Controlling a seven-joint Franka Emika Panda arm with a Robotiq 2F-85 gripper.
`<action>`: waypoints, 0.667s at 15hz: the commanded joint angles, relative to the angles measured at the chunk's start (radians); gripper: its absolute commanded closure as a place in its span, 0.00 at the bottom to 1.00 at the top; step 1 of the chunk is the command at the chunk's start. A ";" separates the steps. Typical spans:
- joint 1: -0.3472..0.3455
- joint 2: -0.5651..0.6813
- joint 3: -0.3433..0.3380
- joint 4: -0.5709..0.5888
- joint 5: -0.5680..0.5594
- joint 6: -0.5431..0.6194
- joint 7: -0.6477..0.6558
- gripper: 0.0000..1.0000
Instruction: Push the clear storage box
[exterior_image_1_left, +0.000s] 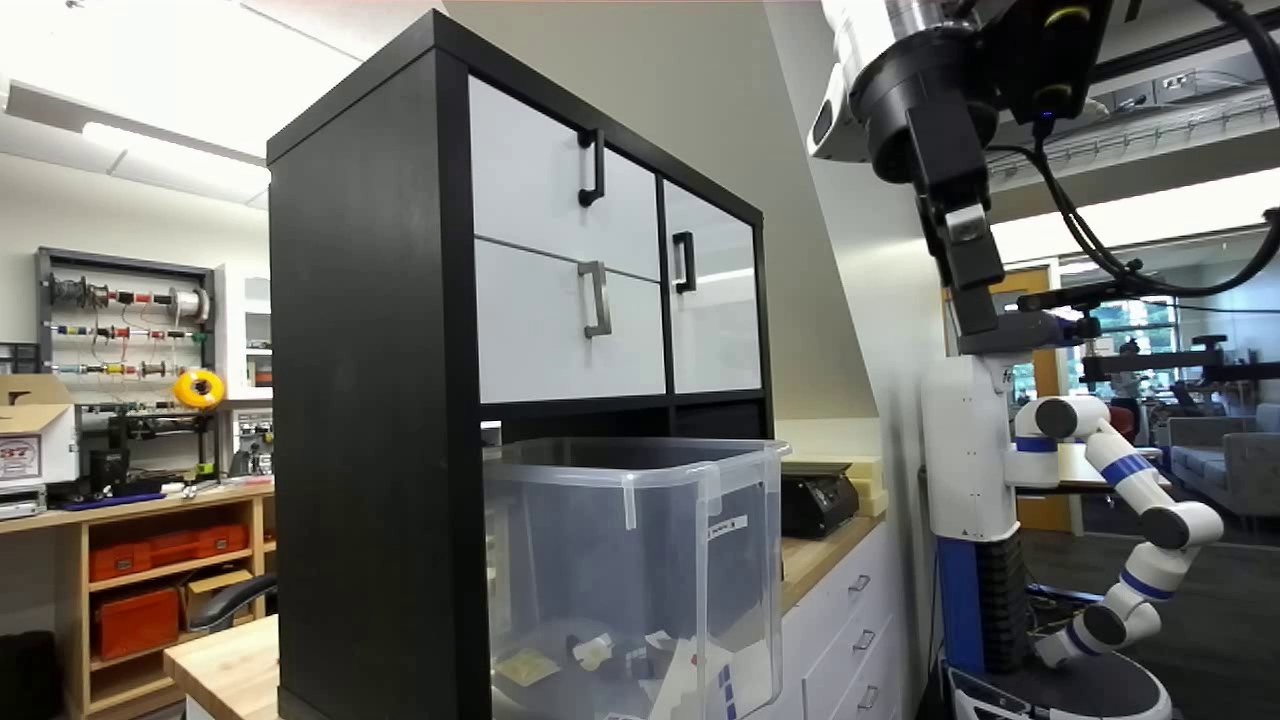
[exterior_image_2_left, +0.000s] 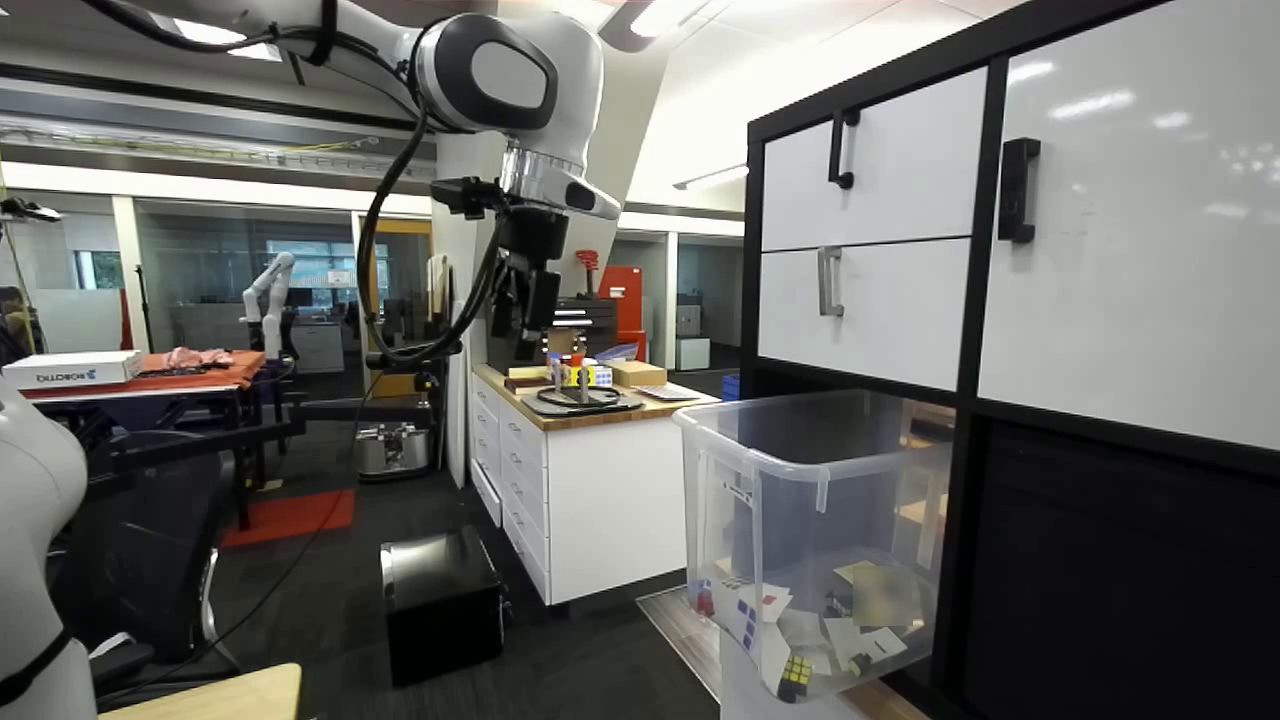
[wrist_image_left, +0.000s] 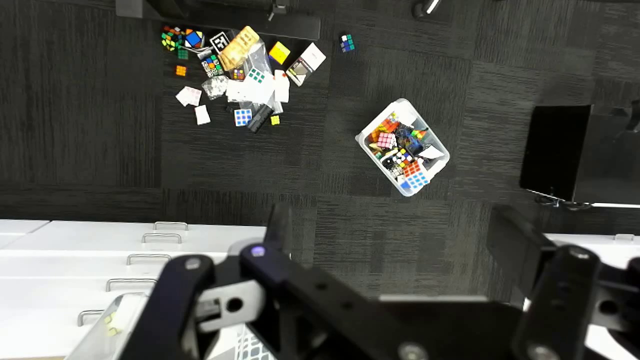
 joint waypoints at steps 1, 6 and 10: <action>-0.011 0.000 0.009 0.002 0.003 -0.003 -0.003 0.00; -0.014 0.003 0.011 -0.012 -0.004 0.027 -0.001 0.00; -0.021 0.016 0.010 -0.063 -0.017 0.136 -0.015 0.00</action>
